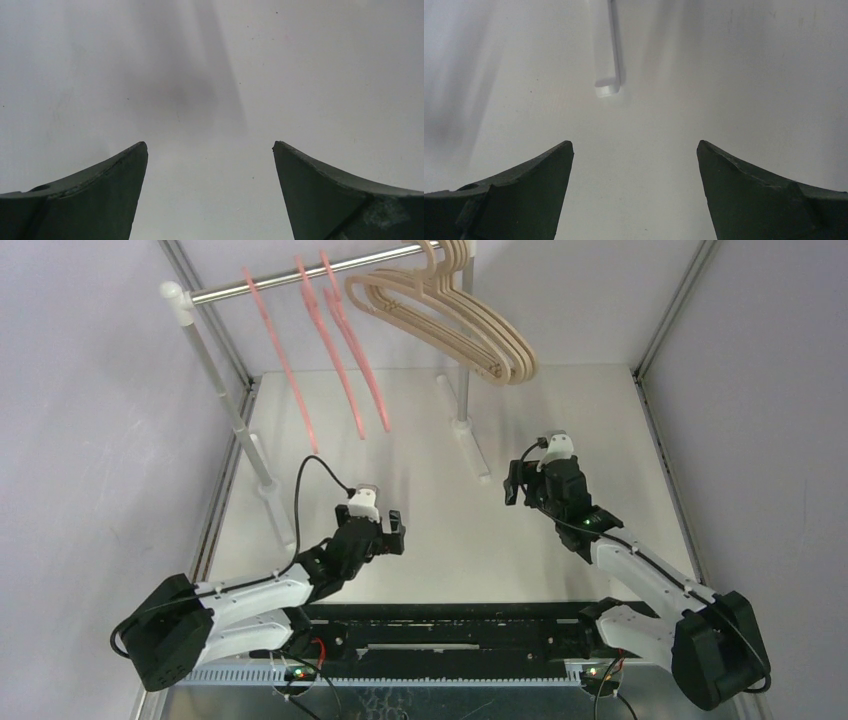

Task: Organize the hangers

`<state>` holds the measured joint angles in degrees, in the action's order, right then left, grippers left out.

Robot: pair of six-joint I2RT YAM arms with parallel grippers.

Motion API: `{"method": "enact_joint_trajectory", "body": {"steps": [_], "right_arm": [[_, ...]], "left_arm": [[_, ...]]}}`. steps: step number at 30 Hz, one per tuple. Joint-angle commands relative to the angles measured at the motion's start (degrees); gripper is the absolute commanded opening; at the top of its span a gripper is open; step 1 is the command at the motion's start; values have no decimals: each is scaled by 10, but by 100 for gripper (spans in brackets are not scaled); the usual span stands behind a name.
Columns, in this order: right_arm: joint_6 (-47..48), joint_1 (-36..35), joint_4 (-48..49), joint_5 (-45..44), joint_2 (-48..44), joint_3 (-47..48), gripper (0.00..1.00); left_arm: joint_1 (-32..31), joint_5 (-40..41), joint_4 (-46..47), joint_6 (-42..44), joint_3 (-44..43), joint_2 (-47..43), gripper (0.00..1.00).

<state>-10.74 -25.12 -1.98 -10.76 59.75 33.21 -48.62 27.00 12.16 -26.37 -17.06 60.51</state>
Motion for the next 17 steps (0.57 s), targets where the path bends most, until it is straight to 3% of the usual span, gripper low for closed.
{"method": "enact_joint_trajectory", "body": {"steps": [1, 17], "right_arm": [[9, 27, 60, 23, 25, -7, 100], [-10, 39, 73, -5, 50, -11, 100]], "left_arm": [[15, -27, 34, 15, -3, -11, 99], [30, -42, 46, 17, 13, -30, 100]]}}
